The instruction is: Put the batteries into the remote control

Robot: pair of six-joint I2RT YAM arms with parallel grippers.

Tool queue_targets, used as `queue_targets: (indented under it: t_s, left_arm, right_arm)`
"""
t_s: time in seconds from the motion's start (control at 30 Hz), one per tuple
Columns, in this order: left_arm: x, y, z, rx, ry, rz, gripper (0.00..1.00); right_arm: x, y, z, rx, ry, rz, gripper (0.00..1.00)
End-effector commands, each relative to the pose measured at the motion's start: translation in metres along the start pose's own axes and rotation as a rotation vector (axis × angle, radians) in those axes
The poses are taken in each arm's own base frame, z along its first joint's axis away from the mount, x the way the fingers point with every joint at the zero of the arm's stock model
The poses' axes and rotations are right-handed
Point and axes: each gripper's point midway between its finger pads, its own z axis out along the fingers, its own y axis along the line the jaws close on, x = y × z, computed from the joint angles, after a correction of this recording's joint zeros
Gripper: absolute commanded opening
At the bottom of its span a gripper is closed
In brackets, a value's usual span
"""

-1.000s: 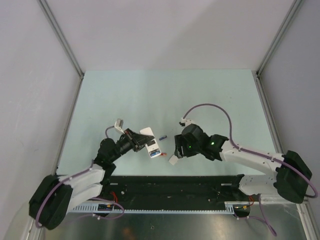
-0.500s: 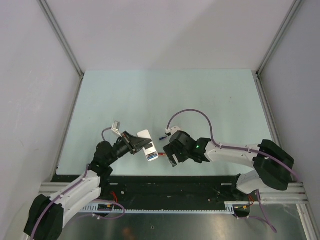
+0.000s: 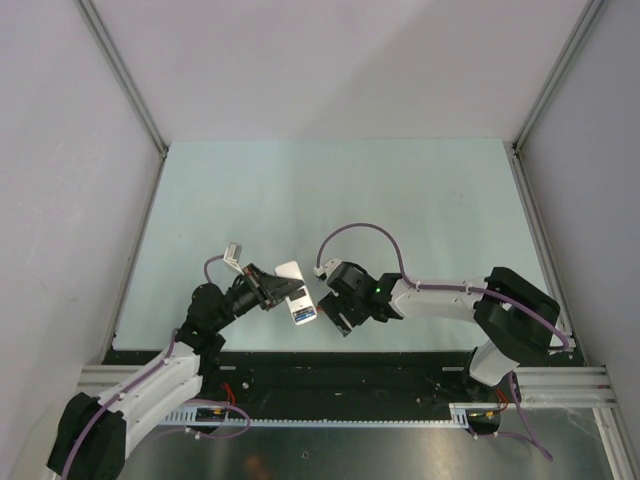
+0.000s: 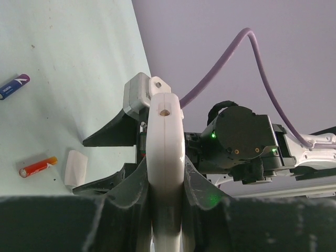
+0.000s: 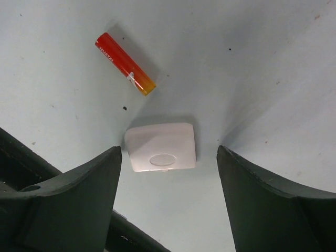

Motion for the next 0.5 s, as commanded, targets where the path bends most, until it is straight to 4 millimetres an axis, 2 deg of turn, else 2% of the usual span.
queue_targets:
  t_s: [0.0,0.27,0.47]
  left_arm:
    - [-0.002,-0.008,-0.002,0.039,-0.004,0.022,0.0]
    - [-0.002,-0.01,-0.003,0.044,-0.004,0.025,0.0]
    - [-0.003,-0.01,-0.001,0.043,-0.009,0.029,0.0]
  right_arm:
    - [-0.014,0.002,0.0,-0.006,-0.023,-0.043,0.77]
    - [-0.014,-0.007,0.003,-0.001,-0.006,0.006,0.58]
    - [-0.016,-0.011,-0.002,-0.005,-0.009,0.048,0.44]
